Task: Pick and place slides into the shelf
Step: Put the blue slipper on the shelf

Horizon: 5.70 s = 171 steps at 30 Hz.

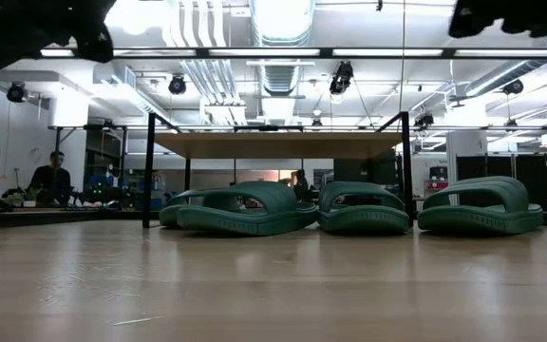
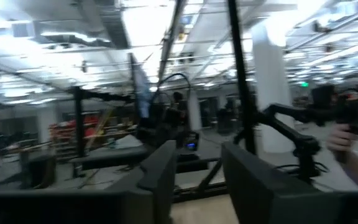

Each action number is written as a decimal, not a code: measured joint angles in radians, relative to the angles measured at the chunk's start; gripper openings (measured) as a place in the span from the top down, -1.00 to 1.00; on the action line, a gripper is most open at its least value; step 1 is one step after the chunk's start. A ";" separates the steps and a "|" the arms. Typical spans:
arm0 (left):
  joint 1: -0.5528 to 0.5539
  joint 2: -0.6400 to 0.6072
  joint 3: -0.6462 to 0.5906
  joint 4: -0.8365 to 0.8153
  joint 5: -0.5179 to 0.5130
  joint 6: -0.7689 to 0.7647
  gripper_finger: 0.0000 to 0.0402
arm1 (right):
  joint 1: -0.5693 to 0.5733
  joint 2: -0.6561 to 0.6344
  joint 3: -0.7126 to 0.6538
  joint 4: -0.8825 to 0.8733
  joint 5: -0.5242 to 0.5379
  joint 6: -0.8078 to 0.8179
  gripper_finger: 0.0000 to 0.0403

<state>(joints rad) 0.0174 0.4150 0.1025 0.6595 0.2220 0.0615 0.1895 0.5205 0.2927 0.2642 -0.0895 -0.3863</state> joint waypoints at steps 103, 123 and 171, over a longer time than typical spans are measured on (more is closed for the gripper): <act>0.000 0.263 0.035 0.145 0.107 -0.046 -0.05 | 0.371 1.424 0.636 -1.540 0.903 1.579 0.91; 0.000 0.264 0.035 0.148 0.107 -0.046 -0.05 | 0.379 1.424 0.779 -1.738 0.862 1.553 0.94; 0.001 0.265 0.034 0.147 0.065 -0.046 -0.05 | 0.561 1.266 1.155 -1.835 0.982 1.404 0.95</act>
<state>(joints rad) 0.0181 0.6800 0.1368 0.8066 0.2867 0.0154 0.7506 1.7866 1.4473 -1.5711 0.8921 1.0172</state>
